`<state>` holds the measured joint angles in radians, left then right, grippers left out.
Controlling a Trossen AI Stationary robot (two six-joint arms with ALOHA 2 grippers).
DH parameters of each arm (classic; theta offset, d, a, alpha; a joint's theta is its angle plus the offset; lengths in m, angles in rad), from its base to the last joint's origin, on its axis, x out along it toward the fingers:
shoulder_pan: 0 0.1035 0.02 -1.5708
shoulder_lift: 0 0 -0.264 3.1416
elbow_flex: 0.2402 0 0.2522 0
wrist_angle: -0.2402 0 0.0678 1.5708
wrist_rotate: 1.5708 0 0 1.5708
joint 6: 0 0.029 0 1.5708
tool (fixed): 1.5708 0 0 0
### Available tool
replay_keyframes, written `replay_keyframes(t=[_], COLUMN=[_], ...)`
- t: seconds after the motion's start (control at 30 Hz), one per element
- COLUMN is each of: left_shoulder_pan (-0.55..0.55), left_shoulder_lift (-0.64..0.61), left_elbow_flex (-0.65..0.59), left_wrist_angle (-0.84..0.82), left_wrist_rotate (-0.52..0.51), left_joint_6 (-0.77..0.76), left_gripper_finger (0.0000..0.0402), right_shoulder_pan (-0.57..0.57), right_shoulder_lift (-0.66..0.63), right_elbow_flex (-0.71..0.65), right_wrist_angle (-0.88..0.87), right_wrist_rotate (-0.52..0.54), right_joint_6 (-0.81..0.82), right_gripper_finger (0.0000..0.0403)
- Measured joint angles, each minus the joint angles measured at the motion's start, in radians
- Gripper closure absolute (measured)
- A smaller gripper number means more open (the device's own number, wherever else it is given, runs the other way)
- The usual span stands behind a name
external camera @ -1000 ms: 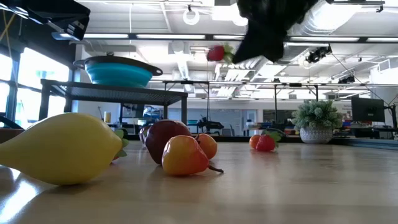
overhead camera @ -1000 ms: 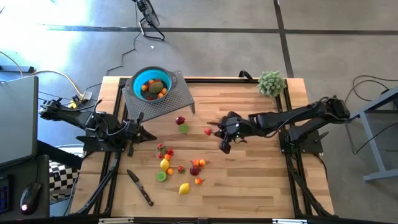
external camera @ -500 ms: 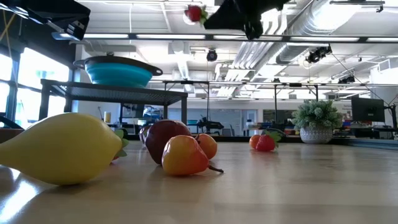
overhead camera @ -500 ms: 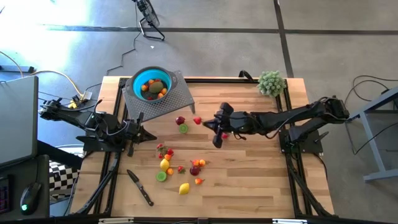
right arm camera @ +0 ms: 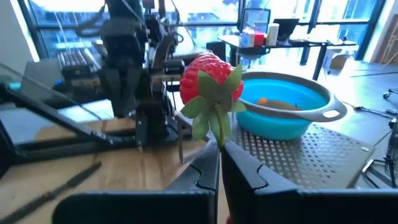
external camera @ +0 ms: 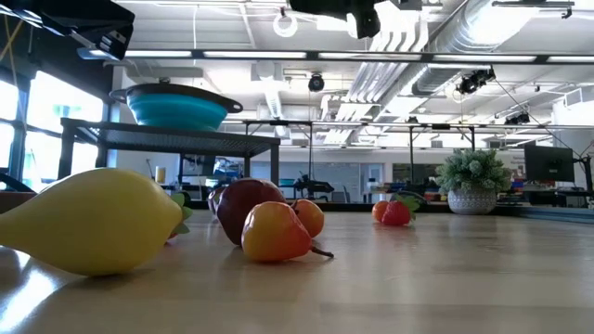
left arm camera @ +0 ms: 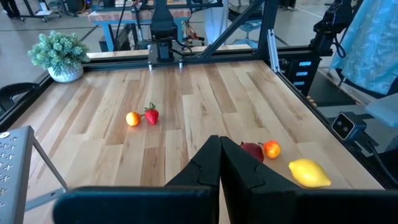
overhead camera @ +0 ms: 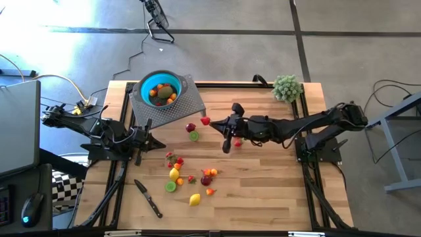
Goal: Pick & Place Fruit
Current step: Put the red strawberry into the blue strainer bowl on the shelf
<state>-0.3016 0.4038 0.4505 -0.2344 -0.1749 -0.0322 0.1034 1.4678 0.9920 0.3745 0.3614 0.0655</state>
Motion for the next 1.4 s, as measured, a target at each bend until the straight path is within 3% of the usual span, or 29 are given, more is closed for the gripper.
replay_keyframes(t=[0.43,1.27,1.4], left_shoulder_pan=[0.0,0.0,0.0], left_shoulder_lift=[0.013,0.013,0.02], left_elbow_flex=[0.0,0.0,0.0], left_wrist_angle=[0.001,0.001,0.032], left_wrist_rotate=[0.0,-0.004,-0.054], left_joint_6=[0.0,0.054,0.035], left_gripper_finger=[0.0402,0.0401,0.0384], right_shoulder_pan=[0.001,-0.001,-0.001], right_shoulder_lift=[0.178,0.193,0.193], right_elbow_flex=[0.0,0.0,0.0], right_wrist_angle=[0.329,0.334,0.333], right_wrist_rotate=[-0.033,-0.05,-0.05], right_joint_6=[0.009,-0.04,-0.04], right_gripper_finger=[0.0399,0.0399,0.0399])
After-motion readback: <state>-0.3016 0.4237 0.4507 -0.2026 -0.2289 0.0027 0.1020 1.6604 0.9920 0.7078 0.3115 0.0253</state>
